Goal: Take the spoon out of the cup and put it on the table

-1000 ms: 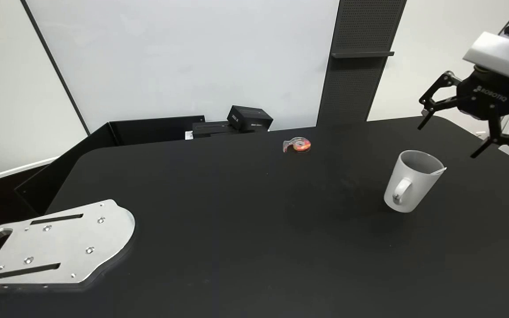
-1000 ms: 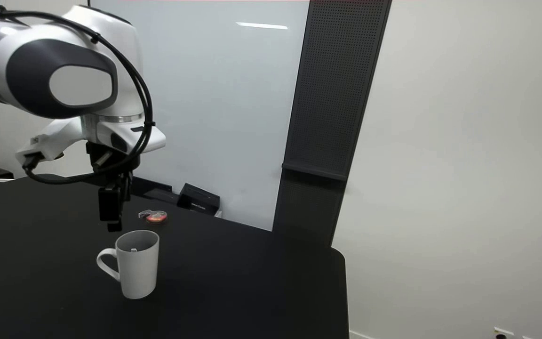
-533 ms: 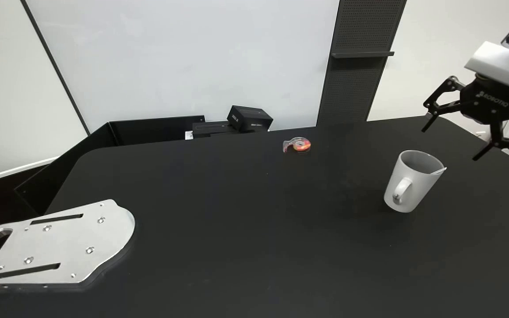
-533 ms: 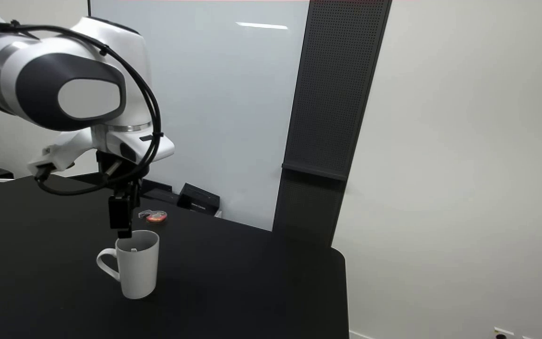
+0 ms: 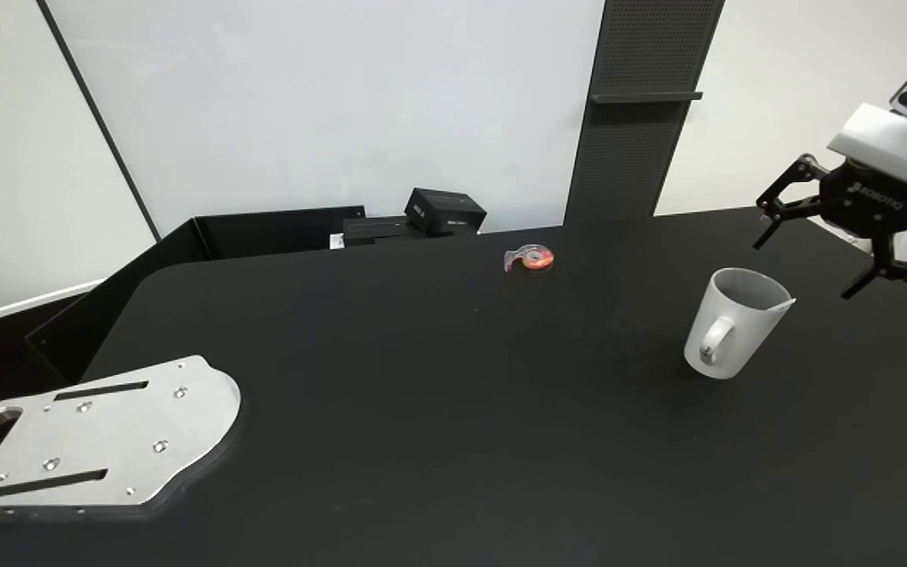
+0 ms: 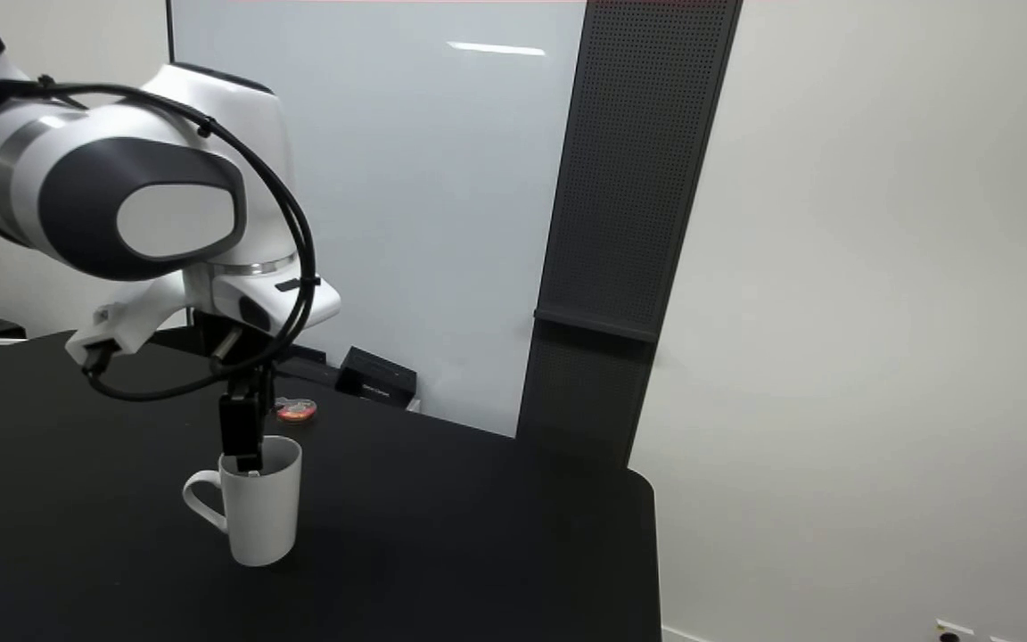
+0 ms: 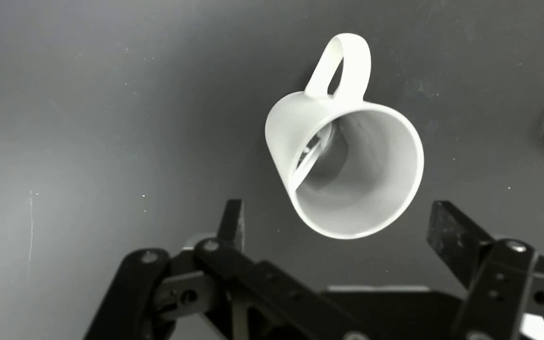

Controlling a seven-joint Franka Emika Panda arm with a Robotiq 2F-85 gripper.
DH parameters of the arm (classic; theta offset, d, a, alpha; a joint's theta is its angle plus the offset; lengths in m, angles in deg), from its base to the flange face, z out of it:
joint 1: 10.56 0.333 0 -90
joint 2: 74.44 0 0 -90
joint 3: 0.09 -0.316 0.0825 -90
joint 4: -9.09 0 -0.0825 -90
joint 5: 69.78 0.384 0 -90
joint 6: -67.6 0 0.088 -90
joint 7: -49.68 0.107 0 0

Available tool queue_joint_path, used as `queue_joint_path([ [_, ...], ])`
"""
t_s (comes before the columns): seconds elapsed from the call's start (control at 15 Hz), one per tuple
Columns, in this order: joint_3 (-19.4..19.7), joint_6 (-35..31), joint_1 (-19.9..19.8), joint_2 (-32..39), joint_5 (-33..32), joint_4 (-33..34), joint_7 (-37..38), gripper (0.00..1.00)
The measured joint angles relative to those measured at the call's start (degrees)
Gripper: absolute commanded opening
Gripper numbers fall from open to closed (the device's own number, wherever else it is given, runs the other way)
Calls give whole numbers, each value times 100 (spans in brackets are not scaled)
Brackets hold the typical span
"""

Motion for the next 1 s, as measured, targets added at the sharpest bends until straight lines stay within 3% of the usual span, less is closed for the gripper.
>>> queue_joint_path([
  [1.0,-8,-422,14,375,426,-11,-418,100],
])
